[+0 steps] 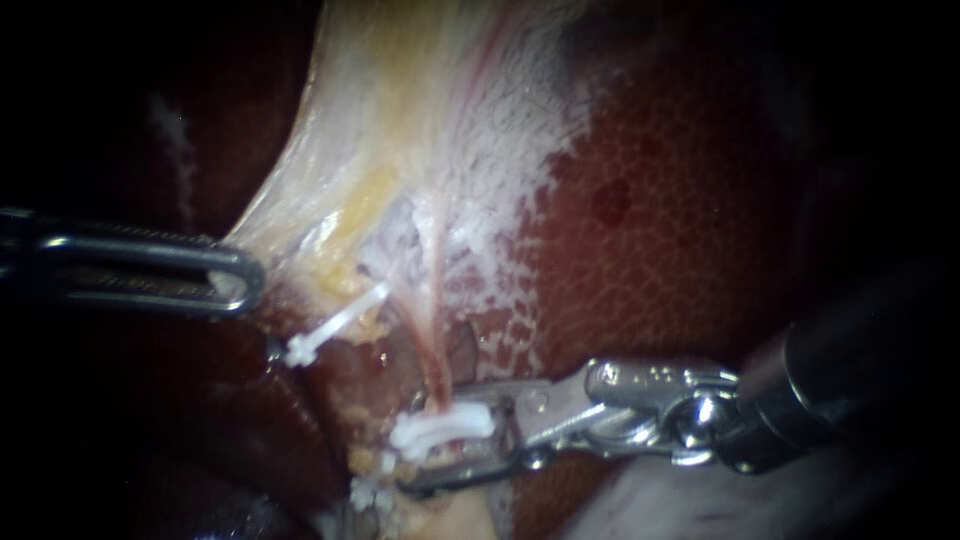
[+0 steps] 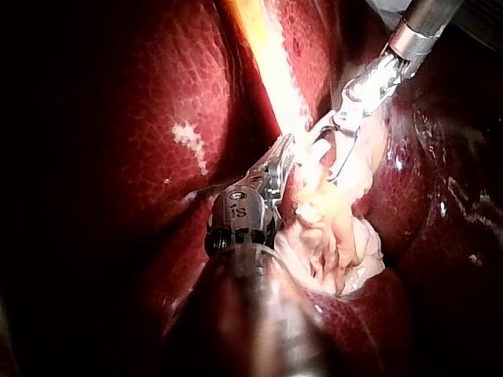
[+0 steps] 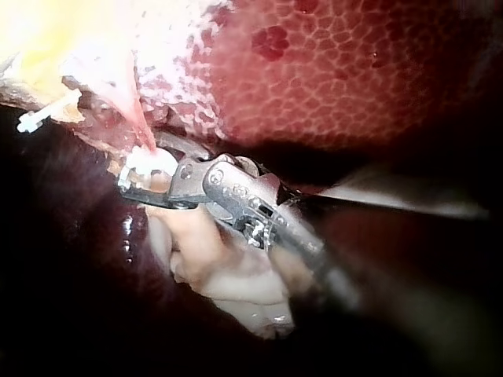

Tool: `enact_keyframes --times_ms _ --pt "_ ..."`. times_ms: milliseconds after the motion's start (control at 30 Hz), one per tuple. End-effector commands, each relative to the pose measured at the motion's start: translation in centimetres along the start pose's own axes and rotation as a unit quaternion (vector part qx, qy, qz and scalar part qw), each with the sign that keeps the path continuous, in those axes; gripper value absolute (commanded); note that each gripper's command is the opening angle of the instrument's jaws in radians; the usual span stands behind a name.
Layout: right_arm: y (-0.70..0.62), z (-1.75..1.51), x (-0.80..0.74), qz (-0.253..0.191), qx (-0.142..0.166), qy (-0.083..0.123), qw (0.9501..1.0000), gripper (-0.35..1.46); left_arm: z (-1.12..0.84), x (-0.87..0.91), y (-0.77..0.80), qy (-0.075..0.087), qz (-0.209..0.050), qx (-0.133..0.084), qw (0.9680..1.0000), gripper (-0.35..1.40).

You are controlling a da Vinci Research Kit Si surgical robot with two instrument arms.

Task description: Going back second clip right tube

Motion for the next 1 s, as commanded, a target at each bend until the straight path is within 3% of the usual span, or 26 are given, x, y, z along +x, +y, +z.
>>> enact_keyframes --times_ms 33,433,633,1000 --pt "0.01 -0.01 0.00 -0.007 0.000 0.000 1.0000 0.60 0.00 0.00 0.00 0.000 0.000 0.000 1.0000 -0.35" --pt "0.02 -0.34 -0.10 -0.034 -0.004 0.002 0.9994 0.60 0.00 0.01 0.01 0.000 0.000 0.000 1.0000 -0.35" --pt "0.03 -0.71 0.00 -0.062 -0.034 0.010 0.9975 0.60 0.02 0.02 0.02 0.000 0.001 0.000 1.0000 -0.35" --pt "0.06 -1.35 0.12 -0.109 -0.049 0.011 0.9927 0.60 0.03 0.03 0.04 0.000 0.001 0.000 1.0000 -0.35"
